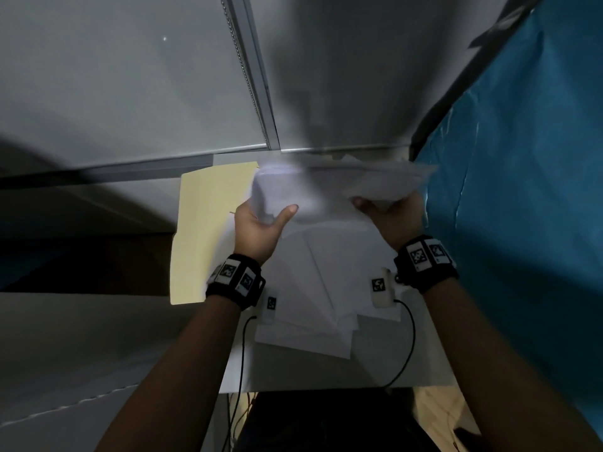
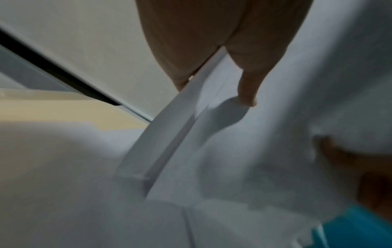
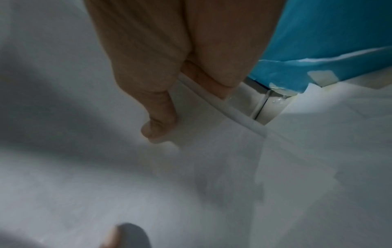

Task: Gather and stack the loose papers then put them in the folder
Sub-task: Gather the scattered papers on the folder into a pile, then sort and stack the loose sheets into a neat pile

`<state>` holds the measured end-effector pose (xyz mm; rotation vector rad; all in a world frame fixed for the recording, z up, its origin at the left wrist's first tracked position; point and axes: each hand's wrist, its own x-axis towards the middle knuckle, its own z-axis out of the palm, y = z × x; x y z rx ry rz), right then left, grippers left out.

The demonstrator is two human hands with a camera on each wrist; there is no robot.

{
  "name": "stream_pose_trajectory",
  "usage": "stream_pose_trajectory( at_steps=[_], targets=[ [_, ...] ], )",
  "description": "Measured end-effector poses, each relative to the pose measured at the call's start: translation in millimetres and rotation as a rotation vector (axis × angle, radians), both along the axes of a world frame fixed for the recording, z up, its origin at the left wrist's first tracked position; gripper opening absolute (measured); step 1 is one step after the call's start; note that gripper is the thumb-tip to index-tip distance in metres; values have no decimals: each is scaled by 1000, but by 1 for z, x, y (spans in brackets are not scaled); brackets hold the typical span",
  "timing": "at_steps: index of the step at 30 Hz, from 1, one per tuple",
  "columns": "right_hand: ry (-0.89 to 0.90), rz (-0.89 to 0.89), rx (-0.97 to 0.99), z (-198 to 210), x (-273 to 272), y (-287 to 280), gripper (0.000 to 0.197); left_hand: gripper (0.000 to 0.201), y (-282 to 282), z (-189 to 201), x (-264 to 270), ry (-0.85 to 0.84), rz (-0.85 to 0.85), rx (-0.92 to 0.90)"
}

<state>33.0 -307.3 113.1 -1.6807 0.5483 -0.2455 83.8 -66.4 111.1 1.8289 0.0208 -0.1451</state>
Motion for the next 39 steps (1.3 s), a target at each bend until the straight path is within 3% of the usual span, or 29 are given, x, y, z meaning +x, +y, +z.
stream_pose_trajectory(
  at_steps=[3,7,9,11,14,17,21,25,29,32,36,37,39],
  targets=[
    [7,39,-13,14,3,3,33,28,4,-10,10,64,-21,-25],
    [-3,57,-53,17,-7,0,41,56,8,-16,5,119,50,-97],
    [48,111,-20,5,-12,4,50,63,13,-30,-2,235,41,-35],
    [146,190,-14,-10,-12,13,50,60,14,-44,-5,318,-30,159],
    [267,237,-74,-29,-12,29,52,51,8,-52,-8,168,-47,132],
    [103,113,48,-33,-13,28,46,35,6,-40,-11,101,7,3],
    [74,167,-59,-39,-24,7,35,34,28,-32,-12,16,67,13],
    [390,48,-329,-86,-47,-21,73,38,65,-52,-26,225,151,76],
    [613,127,-549,-120,-61,-22,89,45,82,-94,-54,423,93,226],
    [643,16,-422,-126,-60,-22,90,50,77,-117,-65,445,38,330],
    [641,-108,-255,-133,-67,-30,63,49,69,-128,-68,429,45,350],
    [640,-152,-229,-136,-70,-32,63,47,68,-129,-68,430,41,352],
    [635,-203,-245,-133,-72,-30,80,43,66,-129,-67,436,29,361]
  ],
)
